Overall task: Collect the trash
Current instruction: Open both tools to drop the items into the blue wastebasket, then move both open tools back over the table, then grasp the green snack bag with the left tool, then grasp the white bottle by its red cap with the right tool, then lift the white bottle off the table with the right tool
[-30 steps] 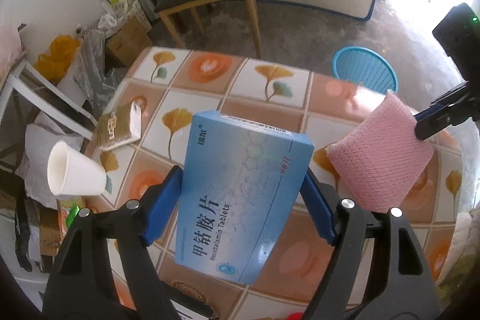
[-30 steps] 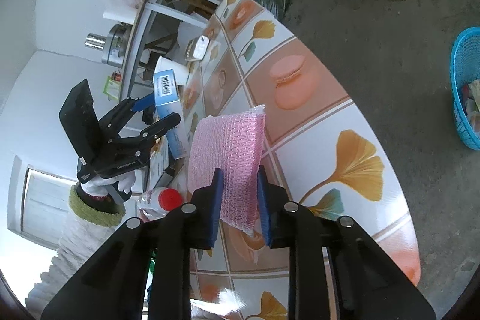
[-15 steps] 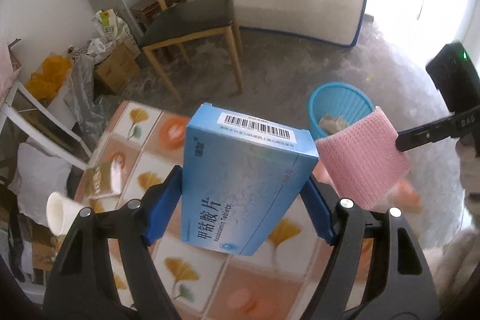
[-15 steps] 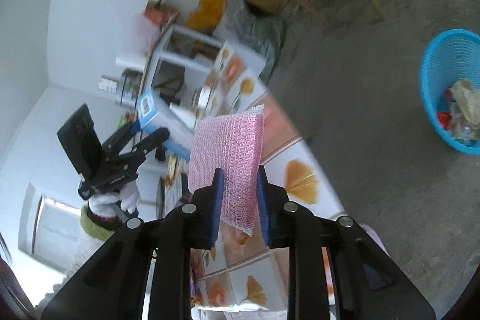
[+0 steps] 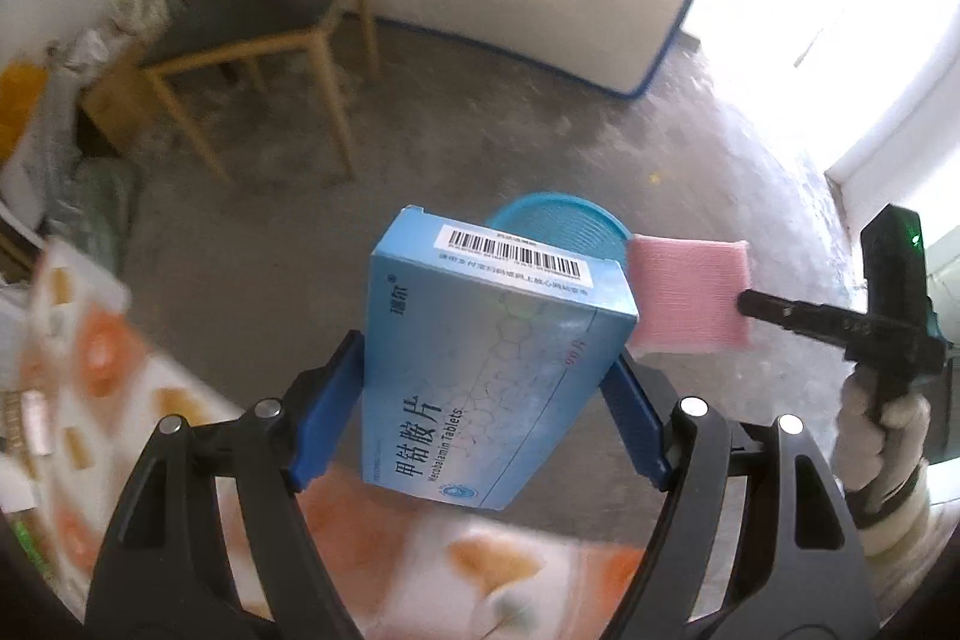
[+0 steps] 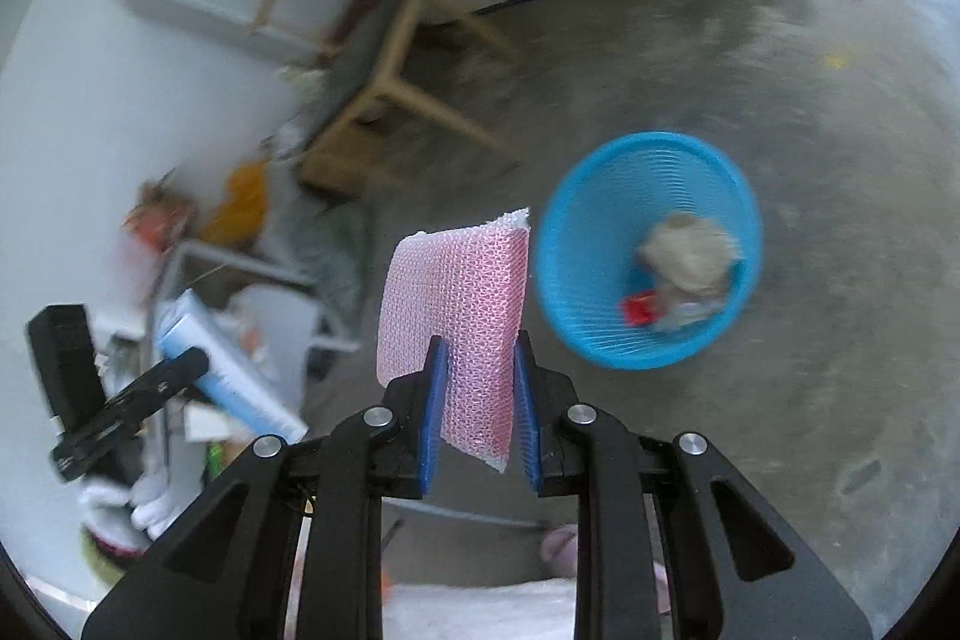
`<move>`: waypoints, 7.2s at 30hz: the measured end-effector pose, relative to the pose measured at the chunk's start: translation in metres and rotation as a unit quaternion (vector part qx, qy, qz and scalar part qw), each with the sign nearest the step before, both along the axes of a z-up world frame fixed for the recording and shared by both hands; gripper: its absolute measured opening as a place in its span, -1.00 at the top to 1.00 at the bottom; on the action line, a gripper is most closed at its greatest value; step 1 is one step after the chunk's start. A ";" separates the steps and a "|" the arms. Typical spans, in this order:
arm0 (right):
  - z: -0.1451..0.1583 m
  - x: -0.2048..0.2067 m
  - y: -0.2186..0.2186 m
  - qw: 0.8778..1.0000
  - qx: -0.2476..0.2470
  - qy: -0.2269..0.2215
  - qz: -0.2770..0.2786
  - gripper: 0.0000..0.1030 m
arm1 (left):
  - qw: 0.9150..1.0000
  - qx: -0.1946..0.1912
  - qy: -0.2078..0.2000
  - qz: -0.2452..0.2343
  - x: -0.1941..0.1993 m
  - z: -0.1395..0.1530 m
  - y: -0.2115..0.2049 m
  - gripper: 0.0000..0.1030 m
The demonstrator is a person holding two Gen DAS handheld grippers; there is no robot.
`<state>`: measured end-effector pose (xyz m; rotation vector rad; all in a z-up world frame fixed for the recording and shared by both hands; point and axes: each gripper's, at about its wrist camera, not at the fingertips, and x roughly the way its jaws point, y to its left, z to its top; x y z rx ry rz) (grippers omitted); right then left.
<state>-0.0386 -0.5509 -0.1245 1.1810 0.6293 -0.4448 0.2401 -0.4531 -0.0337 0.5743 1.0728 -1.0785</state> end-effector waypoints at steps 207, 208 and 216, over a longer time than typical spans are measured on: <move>0.110 0.285 0.406 0.739 -0.326 0.119 0.577 -0.51 | 0.939 0.014 -0.129 0.320 0.063 0.054 0.529 -0.56; 0.108 0.285 0.405 0.743 -0.318 0.120 0.576 -0.51 | 0.940 0.024 -0.132 0.315 0.065 0.049 0.530 -0.56; 0.096 0.281 0.395 0.778 -0.273 0.126 0.551 -0.51 | 0.916 0.004 -0.098 0.389 0.108 0.013 0.551 -0.56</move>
